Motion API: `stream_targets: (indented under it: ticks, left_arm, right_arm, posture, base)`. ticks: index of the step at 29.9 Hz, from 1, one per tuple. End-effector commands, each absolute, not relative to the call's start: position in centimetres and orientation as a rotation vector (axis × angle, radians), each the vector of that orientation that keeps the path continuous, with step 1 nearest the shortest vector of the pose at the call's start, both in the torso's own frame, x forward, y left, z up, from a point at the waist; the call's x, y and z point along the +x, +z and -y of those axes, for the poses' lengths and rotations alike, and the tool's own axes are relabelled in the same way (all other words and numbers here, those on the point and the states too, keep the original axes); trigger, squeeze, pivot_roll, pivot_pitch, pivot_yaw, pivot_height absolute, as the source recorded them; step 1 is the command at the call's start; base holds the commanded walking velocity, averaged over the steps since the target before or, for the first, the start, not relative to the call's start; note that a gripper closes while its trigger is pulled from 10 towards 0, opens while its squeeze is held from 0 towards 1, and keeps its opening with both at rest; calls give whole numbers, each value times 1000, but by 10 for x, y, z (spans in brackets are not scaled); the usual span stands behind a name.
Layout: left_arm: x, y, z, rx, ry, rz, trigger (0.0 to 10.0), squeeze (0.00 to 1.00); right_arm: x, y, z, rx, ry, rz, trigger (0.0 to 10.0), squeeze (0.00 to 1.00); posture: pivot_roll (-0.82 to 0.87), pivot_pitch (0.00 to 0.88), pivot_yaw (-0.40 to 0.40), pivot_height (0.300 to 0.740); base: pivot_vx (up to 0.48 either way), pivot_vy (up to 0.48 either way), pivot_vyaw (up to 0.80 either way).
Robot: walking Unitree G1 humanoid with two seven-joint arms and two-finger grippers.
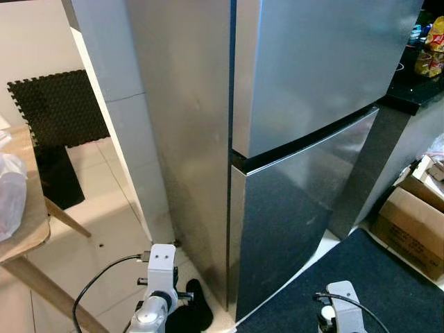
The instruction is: Restocking fridge
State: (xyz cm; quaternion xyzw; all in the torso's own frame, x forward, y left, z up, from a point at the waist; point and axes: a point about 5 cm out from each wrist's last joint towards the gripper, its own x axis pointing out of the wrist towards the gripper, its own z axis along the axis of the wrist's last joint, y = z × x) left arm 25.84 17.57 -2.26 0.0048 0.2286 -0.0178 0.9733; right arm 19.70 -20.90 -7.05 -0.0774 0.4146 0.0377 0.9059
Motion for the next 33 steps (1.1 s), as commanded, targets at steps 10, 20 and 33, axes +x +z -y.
stream_targets:
  ticks: [10, 20, 33]
  left_arm:
    - [258, -24, -172, 1, -51, -468, 10000, 0]
    - [257, -24, -176, -20, -23, -467, 10000, 0]
    - [252, -27, -180, -28, -7, -474, 10000, 0]
  right_arm:
    - [204, -65, 211, -185, 87, -816, 10000, 0]
    - [202, -66, 212, -191, 96, -821, 10000, 0]
    - [201, -67, 212, -209, 112, -822, 10000, 0]
  posture:
    - [3, 7, -18, 726]
    - [0, 0, -17, 726]
    - [-4, 0, -16, 726]
  base:
    - [0, -480, 0]
    - [0, -48, 0]
    - [0, 0, 0]
